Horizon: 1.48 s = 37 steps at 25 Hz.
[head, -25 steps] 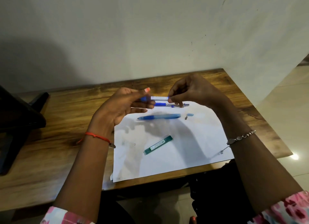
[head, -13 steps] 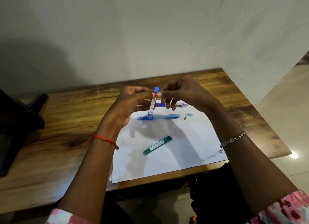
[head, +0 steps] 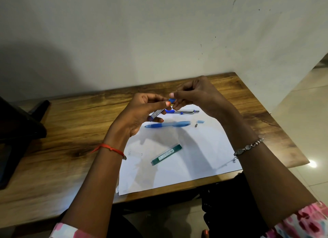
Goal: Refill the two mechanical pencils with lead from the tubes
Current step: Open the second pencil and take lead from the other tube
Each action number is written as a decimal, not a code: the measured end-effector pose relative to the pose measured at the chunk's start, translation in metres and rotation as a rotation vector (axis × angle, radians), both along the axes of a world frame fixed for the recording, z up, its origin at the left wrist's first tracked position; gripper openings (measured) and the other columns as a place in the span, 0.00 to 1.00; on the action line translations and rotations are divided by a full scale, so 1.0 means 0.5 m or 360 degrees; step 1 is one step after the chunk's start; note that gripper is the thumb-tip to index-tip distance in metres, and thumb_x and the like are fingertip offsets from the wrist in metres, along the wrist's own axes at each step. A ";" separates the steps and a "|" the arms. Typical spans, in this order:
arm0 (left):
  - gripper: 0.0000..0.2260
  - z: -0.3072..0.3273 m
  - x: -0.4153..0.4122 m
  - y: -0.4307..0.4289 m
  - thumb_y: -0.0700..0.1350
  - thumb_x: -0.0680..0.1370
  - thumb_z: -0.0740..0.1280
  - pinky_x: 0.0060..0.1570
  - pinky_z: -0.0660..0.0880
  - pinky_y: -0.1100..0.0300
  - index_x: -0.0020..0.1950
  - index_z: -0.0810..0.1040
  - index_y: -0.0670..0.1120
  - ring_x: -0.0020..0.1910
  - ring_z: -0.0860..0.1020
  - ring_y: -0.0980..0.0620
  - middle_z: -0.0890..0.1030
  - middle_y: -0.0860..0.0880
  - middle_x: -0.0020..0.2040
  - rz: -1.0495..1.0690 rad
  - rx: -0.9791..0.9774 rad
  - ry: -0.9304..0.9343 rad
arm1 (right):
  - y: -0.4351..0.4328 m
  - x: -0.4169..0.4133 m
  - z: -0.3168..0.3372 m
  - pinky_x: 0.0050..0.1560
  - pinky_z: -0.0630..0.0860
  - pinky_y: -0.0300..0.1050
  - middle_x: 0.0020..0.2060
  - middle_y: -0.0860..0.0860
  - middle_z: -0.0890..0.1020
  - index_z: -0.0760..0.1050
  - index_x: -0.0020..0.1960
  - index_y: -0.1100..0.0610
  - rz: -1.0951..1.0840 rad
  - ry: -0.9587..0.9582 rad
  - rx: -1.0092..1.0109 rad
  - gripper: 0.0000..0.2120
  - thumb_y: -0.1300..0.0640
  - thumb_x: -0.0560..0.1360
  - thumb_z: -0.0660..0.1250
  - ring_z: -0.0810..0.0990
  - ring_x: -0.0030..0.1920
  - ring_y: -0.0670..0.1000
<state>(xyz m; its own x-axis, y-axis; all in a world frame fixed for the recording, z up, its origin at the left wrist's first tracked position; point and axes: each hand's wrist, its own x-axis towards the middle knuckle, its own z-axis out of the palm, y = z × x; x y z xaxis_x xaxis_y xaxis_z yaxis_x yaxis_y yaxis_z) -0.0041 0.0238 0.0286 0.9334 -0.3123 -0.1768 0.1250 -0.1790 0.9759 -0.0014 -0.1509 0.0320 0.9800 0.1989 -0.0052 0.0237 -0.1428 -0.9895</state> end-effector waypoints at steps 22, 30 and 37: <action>0.04 0.001 0.003 0.022 0.43 0.70 0.72 0.27 0.70 0.70 0.37 0.83 0.51 0.27 0.73 0.61 0.79 0.56 0.27 0.0117 0.0118 -0.0039 | 0.004 -0.003 -0.004 0.32 0.78 0.35 0.32 0.56 0.81 0.78 0.46 0.68 0.0086 0.0703 0.0386 0.07 0.65 0.76 0.63 0.81 0.30 0.47; 0.11 -0.003 0.008 0.025 0.31 0.72 0.66 0.26 0.69 0.68 0.49 0.82 0.44 0.29 0.73 0.59 0.83 0.53 0.35 0.0058 0.0097 -0.0102 | 0.003 0.003 -0.015 0.35 0.80 0.36 0.34 0.58 0.82 0.77 0.50 0.73 0.0030 0.0839 0.0406 0.08 0.71 0.73 0.65 0.83 0.31 0.49; 0.07 0.004 0.007 0.022 0.34 0.70 0.71 0.27 0.71 0.69 0.48 0.81 0.41 0.22 0.71 0.60 0.81 0.49 0.41 0.0182 0.0122 -0.0311 | 0.015 -0.002 -0.017 0.38 0.82 0.39 0.36 0.58 0.84 0.76 0.46 0.73 -0.0031 0.0944 0.0650 0.05 0.74 0.73 0.62 0.84 0.34 0.50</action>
<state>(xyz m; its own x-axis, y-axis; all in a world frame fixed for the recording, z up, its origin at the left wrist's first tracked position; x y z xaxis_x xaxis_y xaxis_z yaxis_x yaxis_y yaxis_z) -0.0005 0.0348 0.0308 0.9808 -0.1950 -0.0081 -0.0415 -0.2490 0.9676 -0.0021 -0.1432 0.0237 0.8385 0.2810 -0.4668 -0.5331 0.2465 -0.8093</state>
